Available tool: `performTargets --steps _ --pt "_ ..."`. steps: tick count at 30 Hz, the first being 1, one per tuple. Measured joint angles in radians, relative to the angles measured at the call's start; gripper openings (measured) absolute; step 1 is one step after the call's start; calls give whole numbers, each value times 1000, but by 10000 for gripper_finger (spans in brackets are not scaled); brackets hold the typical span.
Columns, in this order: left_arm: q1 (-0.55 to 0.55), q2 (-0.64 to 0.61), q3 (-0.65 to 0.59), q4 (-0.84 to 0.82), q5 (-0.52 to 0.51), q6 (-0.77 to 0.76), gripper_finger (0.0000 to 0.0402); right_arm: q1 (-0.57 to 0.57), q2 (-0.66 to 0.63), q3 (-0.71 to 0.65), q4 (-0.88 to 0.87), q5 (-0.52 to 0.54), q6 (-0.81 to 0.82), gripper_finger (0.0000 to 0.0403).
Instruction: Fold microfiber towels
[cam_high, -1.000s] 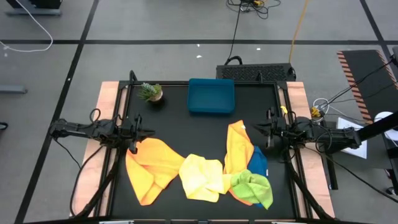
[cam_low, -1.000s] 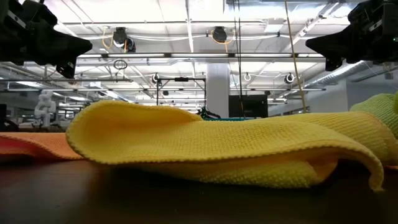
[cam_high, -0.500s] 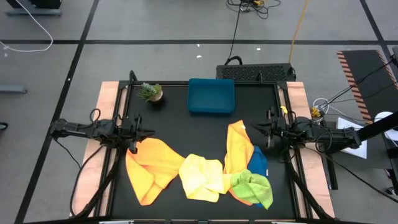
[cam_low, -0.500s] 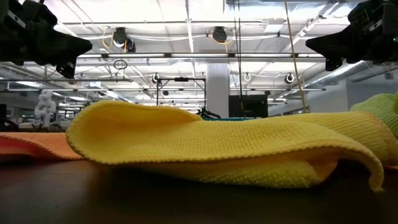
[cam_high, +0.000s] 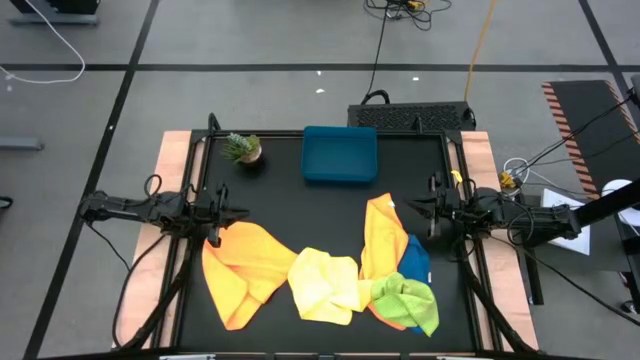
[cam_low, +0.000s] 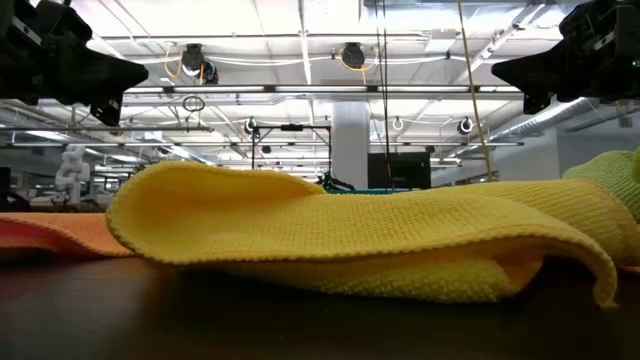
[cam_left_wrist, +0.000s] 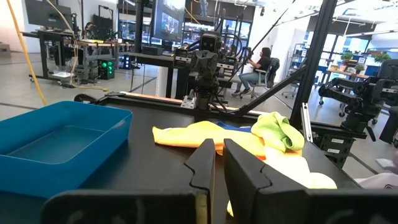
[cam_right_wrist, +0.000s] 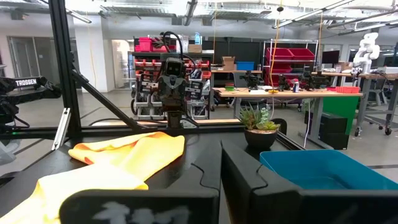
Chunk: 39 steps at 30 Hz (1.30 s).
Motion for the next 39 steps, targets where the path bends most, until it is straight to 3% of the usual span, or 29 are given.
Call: performTargets --steps 39 --pt "0 0 0 0 0 0 35 0 0 0 12 -1 29 0"
